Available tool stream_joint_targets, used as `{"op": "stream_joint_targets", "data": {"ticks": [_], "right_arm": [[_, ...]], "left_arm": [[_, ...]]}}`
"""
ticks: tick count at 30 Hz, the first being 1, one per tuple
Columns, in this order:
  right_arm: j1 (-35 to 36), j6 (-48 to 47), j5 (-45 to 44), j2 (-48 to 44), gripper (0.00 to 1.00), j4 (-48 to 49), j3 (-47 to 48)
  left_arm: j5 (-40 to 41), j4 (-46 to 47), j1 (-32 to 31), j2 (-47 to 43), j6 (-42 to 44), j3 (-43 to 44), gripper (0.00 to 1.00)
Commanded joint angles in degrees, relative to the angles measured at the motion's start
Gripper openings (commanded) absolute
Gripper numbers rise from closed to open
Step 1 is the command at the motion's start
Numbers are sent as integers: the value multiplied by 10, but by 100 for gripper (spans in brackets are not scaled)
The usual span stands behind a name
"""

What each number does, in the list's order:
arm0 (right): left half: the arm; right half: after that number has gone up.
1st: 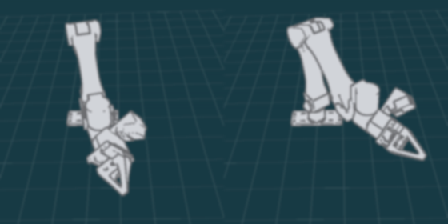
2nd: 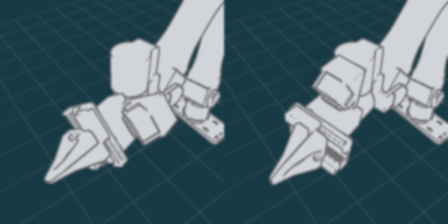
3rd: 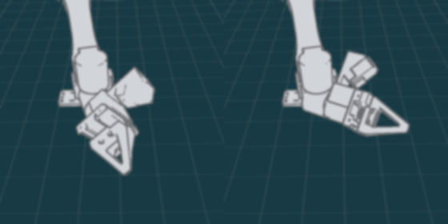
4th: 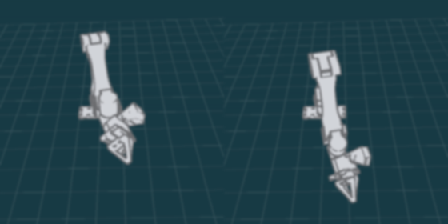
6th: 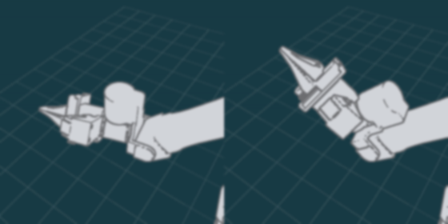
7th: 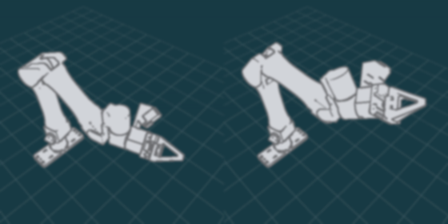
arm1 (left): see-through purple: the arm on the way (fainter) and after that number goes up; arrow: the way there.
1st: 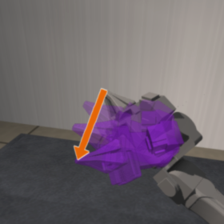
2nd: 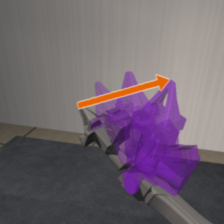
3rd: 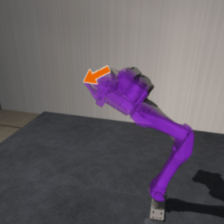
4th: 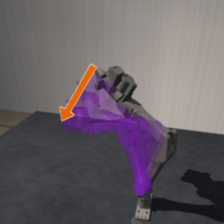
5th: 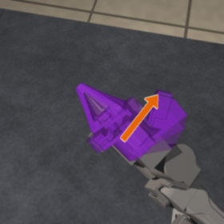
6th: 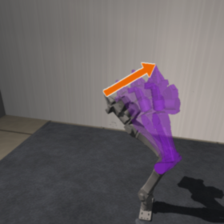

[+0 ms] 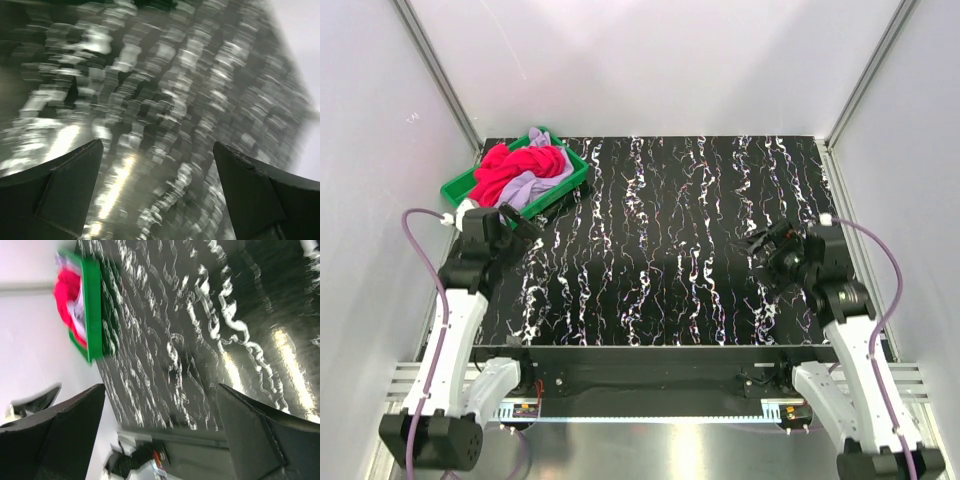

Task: Fold and stack the t-shirts
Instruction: Grab the tshirt from the pile

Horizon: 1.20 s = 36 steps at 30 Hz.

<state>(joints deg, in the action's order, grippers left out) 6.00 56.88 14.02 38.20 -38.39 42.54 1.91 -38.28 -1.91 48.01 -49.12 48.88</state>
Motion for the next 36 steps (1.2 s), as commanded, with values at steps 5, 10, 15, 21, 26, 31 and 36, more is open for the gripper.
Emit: {"op": "stream_joint_targets", "data": {"ticks": [5,10,15,21,26,31,36], "right_arm": [[-2,-104,149,101,100,-11,93],[-1,-139,145,137,100,-38,116],[-1,-193,111,181,100,-99,168],[-1,-212,62,172,100,-121,194],[-1,-206,22,171,100,-138,212],[-1,-200,0,183,100,-157,230],[0,-193,-11,186,100,-160,235]], "left_arm": [[162,66,31,60,85,90,99],[107,149,58,224,128,172,99],[118,147,62,417,203,367,80],[101,90,74,633,189,605,76],[93,46,86,741,109,710,77],[73,46,99,793,12,720,77],[29,83,104,825,-44,721,67]]}}
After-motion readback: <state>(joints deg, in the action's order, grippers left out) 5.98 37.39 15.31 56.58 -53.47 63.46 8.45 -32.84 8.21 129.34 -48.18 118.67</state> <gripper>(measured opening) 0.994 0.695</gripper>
